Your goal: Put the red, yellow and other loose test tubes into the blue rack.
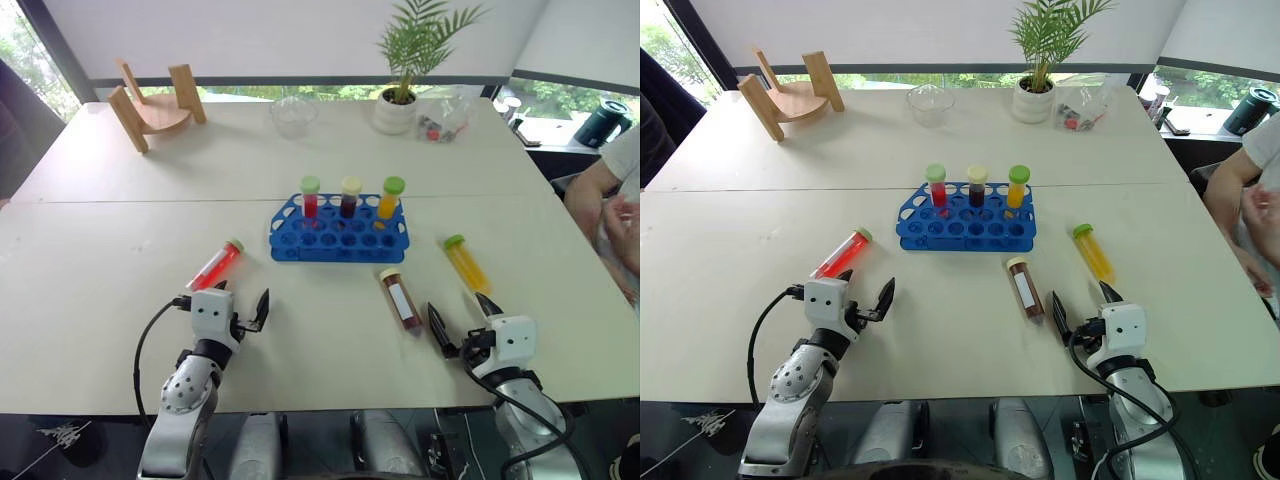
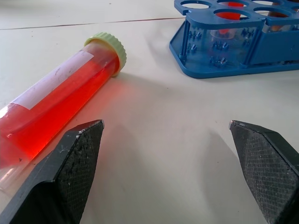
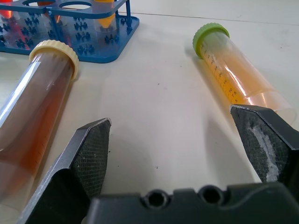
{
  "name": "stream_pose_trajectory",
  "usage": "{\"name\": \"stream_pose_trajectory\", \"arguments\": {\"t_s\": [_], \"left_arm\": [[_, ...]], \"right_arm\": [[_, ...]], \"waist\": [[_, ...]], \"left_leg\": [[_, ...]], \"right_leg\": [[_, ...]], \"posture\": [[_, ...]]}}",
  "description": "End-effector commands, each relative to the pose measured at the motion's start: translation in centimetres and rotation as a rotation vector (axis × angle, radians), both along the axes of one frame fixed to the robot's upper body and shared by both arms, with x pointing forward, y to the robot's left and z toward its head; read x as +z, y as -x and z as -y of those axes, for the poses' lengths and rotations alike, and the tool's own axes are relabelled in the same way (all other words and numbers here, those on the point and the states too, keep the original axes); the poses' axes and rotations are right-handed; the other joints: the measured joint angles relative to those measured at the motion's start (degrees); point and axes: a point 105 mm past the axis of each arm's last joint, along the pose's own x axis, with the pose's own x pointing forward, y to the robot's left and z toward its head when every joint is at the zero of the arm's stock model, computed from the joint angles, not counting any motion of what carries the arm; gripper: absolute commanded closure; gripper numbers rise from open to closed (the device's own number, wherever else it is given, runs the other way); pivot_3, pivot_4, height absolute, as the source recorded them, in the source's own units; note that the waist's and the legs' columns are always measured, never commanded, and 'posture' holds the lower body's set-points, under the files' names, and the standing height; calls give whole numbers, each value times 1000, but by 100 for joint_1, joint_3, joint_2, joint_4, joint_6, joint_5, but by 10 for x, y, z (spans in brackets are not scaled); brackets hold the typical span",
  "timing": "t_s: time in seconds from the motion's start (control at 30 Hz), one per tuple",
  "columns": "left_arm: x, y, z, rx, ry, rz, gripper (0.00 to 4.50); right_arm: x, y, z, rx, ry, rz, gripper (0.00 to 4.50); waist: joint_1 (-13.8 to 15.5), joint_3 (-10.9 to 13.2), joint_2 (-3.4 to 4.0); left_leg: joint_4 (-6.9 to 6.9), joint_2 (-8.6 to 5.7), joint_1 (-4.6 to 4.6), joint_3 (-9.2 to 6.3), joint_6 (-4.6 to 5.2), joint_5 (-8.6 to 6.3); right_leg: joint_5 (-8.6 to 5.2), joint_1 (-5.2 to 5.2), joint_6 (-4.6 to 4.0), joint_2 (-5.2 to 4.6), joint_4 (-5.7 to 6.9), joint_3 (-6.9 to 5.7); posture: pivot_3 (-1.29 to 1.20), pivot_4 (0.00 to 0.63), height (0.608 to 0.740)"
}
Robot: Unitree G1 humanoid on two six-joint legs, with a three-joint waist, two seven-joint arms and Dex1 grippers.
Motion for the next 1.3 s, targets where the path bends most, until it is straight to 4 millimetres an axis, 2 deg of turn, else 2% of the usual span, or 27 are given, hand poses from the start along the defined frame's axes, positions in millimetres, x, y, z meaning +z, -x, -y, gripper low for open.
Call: {"name": "stream_pose_trajectory", "arguments": {"t_s": [0.03,0.93,1.1,1.2,1.3], "left_arm": [[7,0,3,-11,8,23,70],[8,-3,6,-43,-9,36,70],[24,-2,8,-154,-21,57,70],[39,1,13,-307,-23,40,70],[58,11,17,-537,-21,-28,70]], "right_arm": [[3,1,1,0,5,13,0],[10,3,12,-20,29,21,0],[27,6,14,33,96,35,0],[45,3,18,55,134,20,0],[68,-7,22,81,168,-26,0]], "waist": [[0,0,0],[6,0,0],[9,0,0],[-4,2,1],[-30,4,3]], "left_leg": [[0,0,0,0,0,0],[0,0,-5,0,0,0],[1,-1,-16,1,0,0],[0,0,-21,0,0,0],[2,2,-19,3,0,0]], "right_leg": [[0,0,0,0,0,0],[0,-3,0,-1,-2,0],[0,-15,0,-1,-2,0],[0,-23,-1,2,1,0],[2,-24,-3,1,5,1]], "posture": [[0,150,740],[0,150,740],[0,150,740],[0,150,740],[0,150,740]]}}
